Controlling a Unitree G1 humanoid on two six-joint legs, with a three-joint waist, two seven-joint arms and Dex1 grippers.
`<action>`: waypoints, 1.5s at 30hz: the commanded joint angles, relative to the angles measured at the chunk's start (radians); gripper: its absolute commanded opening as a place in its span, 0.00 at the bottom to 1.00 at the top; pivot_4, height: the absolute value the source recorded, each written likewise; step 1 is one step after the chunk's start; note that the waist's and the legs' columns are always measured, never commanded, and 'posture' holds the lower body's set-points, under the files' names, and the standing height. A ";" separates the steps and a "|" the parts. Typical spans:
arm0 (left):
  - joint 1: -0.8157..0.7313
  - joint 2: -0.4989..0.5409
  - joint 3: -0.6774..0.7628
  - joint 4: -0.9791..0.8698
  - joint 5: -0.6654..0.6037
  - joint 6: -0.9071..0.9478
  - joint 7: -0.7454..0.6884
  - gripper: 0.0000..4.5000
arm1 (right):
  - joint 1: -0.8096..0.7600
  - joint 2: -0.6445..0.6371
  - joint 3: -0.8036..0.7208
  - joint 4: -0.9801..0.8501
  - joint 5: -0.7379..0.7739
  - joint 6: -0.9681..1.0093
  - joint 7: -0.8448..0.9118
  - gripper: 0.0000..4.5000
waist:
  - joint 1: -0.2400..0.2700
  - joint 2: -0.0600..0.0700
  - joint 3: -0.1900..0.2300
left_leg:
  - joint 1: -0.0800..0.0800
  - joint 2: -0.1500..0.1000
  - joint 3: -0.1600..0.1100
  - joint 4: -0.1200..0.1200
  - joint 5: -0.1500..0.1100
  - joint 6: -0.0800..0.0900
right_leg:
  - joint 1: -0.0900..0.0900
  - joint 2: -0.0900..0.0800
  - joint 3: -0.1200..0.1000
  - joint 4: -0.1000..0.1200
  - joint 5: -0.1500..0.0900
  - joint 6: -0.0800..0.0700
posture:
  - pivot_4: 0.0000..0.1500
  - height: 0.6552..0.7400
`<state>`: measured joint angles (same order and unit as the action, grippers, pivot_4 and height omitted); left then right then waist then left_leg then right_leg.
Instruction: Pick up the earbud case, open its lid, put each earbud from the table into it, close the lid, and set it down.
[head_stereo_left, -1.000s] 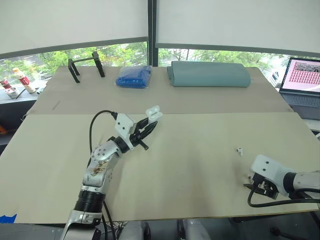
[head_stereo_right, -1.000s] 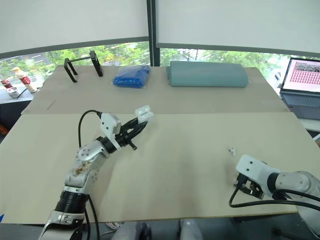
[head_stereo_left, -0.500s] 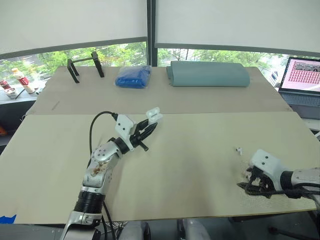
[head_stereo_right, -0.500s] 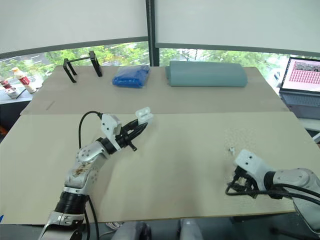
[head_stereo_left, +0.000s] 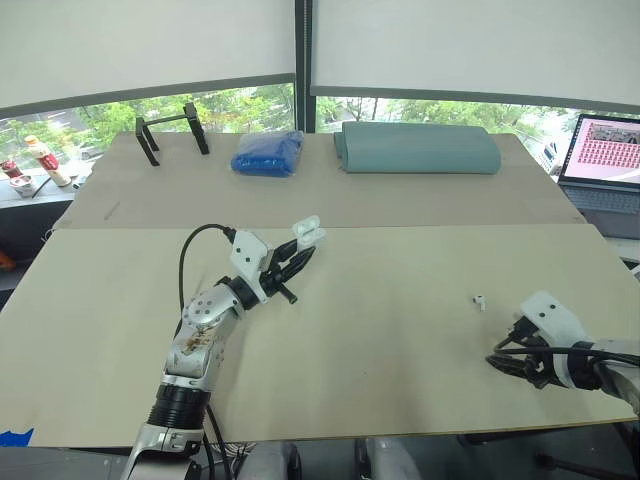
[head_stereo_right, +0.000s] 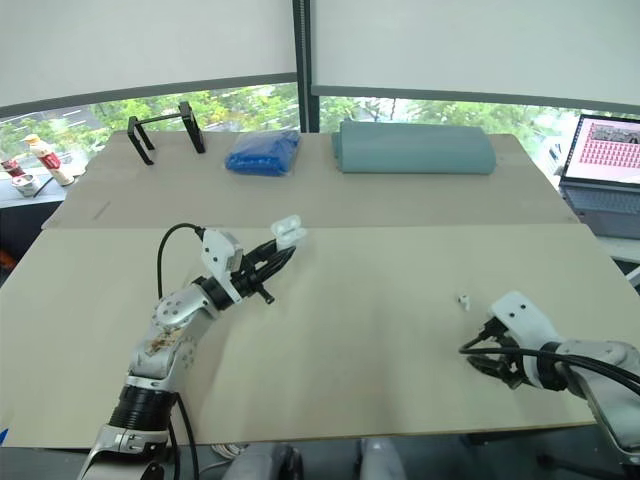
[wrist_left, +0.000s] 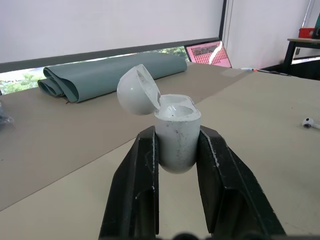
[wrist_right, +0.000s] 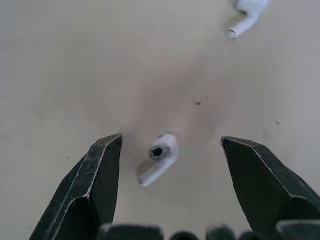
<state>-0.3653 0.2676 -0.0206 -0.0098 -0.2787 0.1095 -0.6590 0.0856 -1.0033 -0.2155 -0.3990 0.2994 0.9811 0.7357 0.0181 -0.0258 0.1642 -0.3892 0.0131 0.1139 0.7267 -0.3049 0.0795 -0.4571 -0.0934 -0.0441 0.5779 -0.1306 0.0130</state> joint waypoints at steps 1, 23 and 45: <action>-0.002 -0.002 0.001 -0.040 -0.016 -0.005 0.000 0.12 | -0.016 0.017 -0.043 0.028 0.002 0.009 -0.025 0.78 | -0.001 0.000 0.000 | 0.000 0.000 0.000 0.000 0.000 0.000 | 0.000 0.000 0.000 0.000 0.000 0.000 | 1.00 1.00; -0.018 -0.006 -0.005 -0.026 -0.017 -0.003 -0.016 0.12 | -0.073 0.030 -0.112 0.056 0.061 0.140 -0.070 0.78 | -0.005 0.000 0.000 | 0.000 0.000 0.000 0.001 0.000 0.000 | 0.000 0.001 0.001 0.000 0.000 0.001 | 1.00 1.00; 0.000 -0.009 -0.008 -0.034 -0.015 -0.004 -0.022 0.12 | -0.096 -0.007 -0.121 0.107 0.073 0.150 -0.067 0.78 | -0.005 0.000 0.000 | 0.000 0.000 0.000 0.001 0.000 0.000 | 0.000 0.000 0.001 0.000 0.000 0.001 | 1.00 1.00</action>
<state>-0.3646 0.2625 -0.0238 -0.0095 -0.2792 0.1108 -0.6789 0.0051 -0.9894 -0.2941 -0.2849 0.3749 1.1435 0.6685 0.0131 -0.0257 0.1642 -0.3894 0.0131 0.1141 0.7274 -0.3047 0.0795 -0.4574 -0.0929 -0.0431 0.5780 -0.1310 0.0140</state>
